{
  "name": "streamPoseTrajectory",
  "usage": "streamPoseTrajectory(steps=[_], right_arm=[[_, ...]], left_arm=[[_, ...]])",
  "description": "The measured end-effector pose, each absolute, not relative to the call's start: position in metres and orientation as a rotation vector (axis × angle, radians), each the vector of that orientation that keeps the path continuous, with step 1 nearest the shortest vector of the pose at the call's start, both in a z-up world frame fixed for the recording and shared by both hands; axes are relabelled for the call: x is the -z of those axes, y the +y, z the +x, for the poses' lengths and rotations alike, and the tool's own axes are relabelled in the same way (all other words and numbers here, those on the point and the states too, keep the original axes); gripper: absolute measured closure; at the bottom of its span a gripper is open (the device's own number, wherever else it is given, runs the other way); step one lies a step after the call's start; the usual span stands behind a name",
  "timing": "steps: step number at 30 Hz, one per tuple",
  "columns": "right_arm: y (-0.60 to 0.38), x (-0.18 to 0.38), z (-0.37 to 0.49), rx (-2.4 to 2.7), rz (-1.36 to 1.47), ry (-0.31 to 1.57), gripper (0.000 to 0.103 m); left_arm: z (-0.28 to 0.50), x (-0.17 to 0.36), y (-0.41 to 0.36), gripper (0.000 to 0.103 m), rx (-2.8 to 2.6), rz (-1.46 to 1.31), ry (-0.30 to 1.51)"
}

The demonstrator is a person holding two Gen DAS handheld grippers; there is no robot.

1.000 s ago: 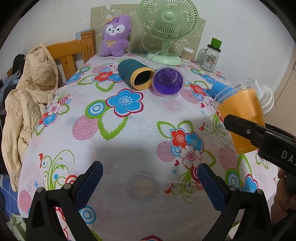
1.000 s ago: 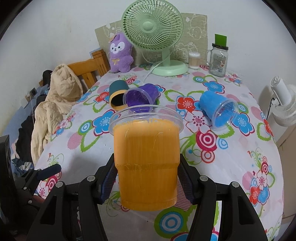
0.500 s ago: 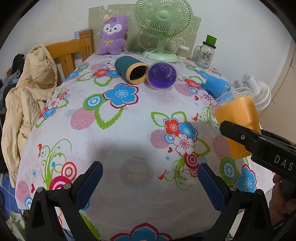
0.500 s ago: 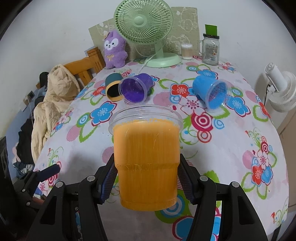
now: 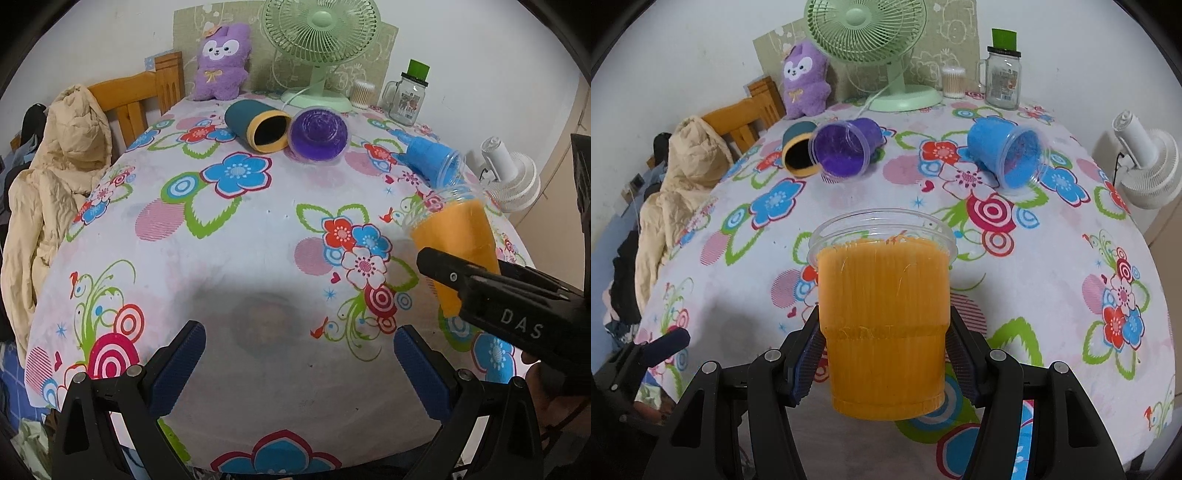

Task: Flip cup upside down
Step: 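Lift the orange cup with the right gripper and carry it toward the left gripper, then lower the orange cup onto the table and open the right gripper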

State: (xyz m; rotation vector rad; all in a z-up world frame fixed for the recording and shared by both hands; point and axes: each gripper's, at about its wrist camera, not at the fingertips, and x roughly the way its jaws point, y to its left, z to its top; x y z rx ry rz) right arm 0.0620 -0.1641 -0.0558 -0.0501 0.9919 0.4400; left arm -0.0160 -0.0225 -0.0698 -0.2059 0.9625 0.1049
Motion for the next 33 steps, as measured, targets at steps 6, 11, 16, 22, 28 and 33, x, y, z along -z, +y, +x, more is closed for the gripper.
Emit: streamPoseTrajectory(steps=[6,11,16,22,28,33], right_arm=[[-0.162,0.07,0.063,-0.416,-0.059,1.034,0.038],[-0.161,0.071,0.062,-0.437,-0.056,1.052,0.036],[-0.166,0.069,0.061,-0.453,-0.037,1.077,0.035],[-0.172,0.054,0.054,-0.465,-0.031,1.049,0.035],[-0.181,0.034,0.048,-0.46,-0.037,0.994,0.031],[-0.19,0.024,0.045,-0.443,-0.051,0.95,0.028]], left_arm=[[-0.014,0.077,-0.022,0.0,-0.111,-0.211,0.982],[-0.012,0.077,-0.025,0.0,-0.103,-0.201,0.984],[-0.01,0.077,-0.028,0.0,-0.097,-0.191,0.988],[-0.008,0.076,-0.031,0.0,-0.091,-0.18,0.988],[-0.005,0.071,-0.036,0.0,-0.089,-0.166,0.976],[0.0,0.065,-0.038,0.0,-0.09,-0.172,0.961]])
